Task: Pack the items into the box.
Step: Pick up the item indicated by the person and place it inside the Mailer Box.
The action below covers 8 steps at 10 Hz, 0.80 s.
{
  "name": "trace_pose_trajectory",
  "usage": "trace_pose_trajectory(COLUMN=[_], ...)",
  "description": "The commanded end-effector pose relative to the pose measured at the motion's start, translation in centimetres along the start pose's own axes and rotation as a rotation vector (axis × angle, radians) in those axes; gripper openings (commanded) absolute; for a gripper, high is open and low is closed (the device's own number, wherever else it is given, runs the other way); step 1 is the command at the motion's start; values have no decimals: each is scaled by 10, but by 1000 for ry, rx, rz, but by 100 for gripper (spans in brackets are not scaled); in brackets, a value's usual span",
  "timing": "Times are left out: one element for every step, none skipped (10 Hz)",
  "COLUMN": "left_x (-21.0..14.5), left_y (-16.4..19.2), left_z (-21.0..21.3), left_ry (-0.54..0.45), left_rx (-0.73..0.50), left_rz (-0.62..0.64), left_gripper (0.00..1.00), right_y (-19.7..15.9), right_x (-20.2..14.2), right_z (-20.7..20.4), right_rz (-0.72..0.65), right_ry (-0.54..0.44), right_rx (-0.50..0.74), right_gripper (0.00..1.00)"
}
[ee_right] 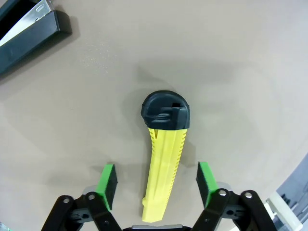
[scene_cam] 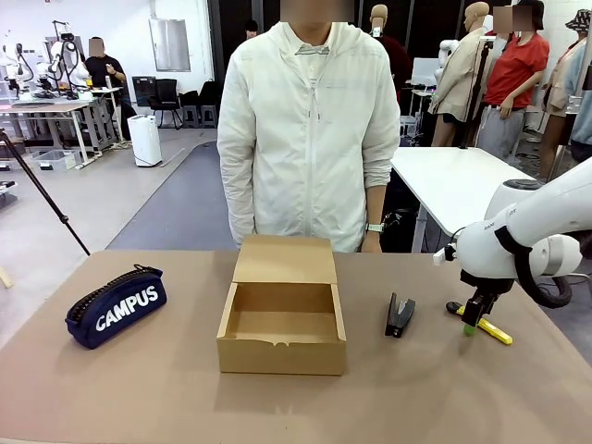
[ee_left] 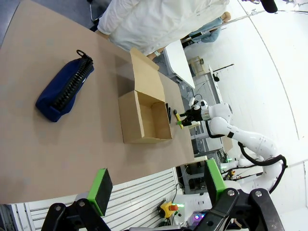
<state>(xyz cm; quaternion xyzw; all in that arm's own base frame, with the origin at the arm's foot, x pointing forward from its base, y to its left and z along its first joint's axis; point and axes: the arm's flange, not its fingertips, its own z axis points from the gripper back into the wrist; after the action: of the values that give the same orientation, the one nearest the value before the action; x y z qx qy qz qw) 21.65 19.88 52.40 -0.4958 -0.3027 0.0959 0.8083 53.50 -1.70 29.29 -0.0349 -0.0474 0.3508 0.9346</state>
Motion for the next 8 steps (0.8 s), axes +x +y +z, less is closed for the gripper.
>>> trace_pose_trajectory(left_x=[1, 1, 1, 1, 1, 1, 1, 1], left_y=[0, 0, 0, 0, 0, 0, 0, 0], left_z=[1, 1, 1, 1, 1, 1, 1, 1], left_ry=[-8, -8, -8, -8, -8, -8, -8, -8], left_rx=[-16, -16, -16, -16, -16, -16, -16, -16], left_rz=[-18, -18, -18, -18, -18, -18, -18, -18], left_gripper=[100, 100, 100, 100, 100, 100, 100, 100], right_y=[-5, -6, -6, -6, -6, -6, -6, -6], right_x=[8, 9, 9, 8, 8, 8, 8, 8], right_z=[-1, -2, -2, -2, -3, -3, -3, -3], right_rz=[-40, -47, -50, -51, -55, -57, -57, -57], right_ry=[17, 24, 25, 21, 31, 30, 31, 35], right_rx=[-7, -5, -3, 0, 2, 6, 8, 8], right_gripper=[0, 0, 0, 0, 0, 0, 0, 0])
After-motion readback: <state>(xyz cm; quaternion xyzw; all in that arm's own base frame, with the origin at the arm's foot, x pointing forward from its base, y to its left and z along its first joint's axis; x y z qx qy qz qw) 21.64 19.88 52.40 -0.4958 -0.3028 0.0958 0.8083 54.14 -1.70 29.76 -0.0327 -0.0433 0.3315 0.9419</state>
